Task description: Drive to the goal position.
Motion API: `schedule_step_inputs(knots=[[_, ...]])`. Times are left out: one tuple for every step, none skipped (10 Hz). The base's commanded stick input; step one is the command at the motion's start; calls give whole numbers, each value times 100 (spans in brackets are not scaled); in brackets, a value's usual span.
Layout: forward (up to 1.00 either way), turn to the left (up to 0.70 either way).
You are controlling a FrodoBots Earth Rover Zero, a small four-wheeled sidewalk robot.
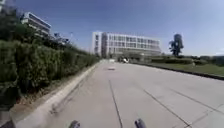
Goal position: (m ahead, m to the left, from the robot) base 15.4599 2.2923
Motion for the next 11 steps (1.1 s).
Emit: schedule_step_inputs(knots=[[70, -21], [70, 0], [70, 0], [70, 0], [70, 0], [70, 0], [70, 0], [70, -4], [70, -11], [70, -12], [70, -10]])
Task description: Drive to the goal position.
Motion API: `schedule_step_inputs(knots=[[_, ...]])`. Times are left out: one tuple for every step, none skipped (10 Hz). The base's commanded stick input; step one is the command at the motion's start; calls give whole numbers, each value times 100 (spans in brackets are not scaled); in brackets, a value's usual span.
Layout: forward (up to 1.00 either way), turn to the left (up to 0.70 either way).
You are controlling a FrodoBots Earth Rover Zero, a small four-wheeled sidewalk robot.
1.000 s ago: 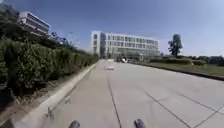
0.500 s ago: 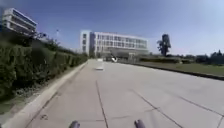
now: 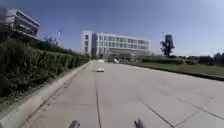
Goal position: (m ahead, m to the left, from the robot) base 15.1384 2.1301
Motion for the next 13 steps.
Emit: schedule_step_inputs(knots=[[70, -9], [70, -5], [70, 0], [70, -10], [70, -27], [70, -35], [70, -35], [70, -35], [70, -35], [70, -35], [70, -35], [70, -35], [70, -35]])
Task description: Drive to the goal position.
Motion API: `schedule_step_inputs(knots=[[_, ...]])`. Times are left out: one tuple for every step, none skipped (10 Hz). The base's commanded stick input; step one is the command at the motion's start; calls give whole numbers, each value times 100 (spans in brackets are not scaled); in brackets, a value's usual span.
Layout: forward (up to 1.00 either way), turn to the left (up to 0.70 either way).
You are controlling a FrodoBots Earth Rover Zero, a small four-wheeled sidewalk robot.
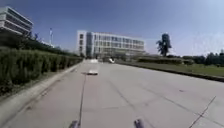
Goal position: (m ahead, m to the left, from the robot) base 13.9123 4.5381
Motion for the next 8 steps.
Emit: schedule_step_inputs(knots=[[70, -35], [70, -35], [70, -35], [70, -35], [70, -35], [70, -23], [70, 0], [70, 0]])
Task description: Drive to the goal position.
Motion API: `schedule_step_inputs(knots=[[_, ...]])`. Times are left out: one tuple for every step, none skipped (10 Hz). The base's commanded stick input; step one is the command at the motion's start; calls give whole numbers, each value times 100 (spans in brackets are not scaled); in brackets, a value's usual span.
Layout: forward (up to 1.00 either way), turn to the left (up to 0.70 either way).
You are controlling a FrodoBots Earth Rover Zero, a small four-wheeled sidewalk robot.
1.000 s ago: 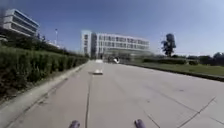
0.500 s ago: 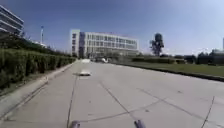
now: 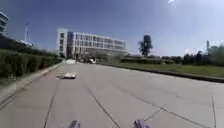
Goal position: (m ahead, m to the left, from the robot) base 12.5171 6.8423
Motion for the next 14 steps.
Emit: schedule_step_inputs(knots=[[70, 0], [70, 0], [70, 0], [70, 0], [70, 0], [70, 0], [70, 0], [70, 13], [70, 35], [70, 35], [70, 34], [70, 33], [70, 7], [70, 28]])
